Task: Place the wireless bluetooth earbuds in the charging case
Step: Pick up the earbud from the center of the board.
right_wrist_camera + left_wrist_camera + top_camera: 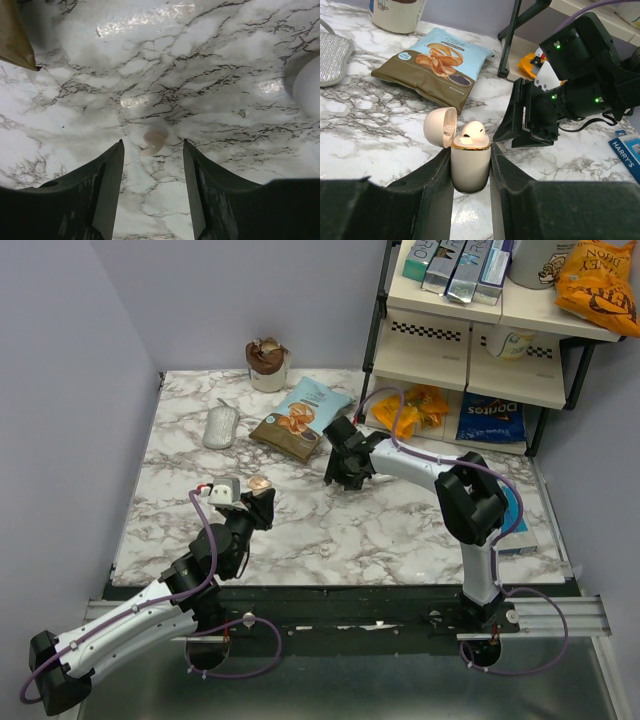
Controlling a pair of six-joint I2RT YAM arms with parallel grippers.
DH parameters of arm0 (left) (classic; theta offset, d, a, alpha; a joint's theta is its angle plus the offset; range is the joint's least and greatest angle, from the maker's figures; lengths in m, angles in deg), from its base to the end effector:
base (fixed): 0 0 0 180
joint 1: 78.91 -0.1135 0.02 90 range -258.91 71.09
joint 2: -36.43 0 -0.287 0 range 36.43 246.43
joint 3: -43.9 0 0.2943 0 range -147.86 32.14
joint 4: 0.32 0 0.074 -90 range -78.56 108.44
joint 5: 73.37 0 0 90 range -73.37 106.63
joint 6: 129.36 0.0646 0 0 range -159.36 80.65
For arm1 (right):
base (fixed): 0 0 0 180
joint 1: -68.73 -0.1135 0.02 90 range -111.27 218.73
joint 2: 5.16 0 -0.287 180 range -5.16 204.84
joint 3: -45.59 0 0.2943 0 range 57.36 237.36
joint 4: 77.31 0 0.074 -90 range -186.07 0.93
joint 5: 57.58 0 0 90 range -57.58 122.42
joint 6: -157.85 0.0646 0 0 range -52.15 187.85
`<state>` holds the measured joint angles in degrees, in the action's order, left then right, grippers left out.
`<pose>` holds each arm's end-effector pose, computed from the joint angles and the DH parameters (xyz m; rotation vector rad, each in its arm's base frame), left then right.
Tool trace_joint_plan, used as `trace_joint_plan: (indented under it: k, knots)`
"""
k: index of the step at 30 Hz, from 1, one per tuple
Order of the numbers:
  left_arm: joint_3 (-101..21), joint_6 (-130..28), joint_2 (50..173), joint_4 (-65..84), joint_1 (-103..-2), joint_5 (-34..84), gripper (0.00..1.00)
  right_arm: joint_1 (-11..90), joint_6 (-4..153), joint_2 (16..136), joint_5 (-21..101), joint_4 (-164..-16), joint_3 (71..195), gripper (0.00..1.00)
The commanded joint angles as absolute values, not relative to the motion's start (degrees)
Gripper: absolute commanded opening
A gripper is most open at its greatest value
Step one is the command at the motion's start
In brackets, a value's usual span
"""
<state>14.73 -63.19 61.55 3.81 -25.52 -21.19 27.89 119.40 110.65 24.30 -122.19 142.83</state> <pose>0.1384 -0.1199 0.2559 -0.1144 1.5934 -0.5373 0.3733 0.3107 0.1547 0.2972 2.6858 0.3273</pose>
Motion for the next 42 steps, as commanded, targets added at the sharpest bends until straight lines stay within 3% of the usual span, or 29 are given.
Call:
trace_joint_plan:
  k: [1,18,42]
  knots:
    - [13.86,-62.91,61.65,2.39,-25.3,-21.34,0.0,28.3,120.5,110.85,25.47,-122.38,142.52,0.58]
    - [14.12,-63.35,61.91,1.86,-25.3,-20.72,0.0,28.48,121.2,113.93,27.67,-122.29,143.14,0.51]
    - [14.47,-63.7,63.41,0.55,-25.3,-20.37,0.0,28.48,114.27,108.93,22.76,-123.17,141.91,0.12]
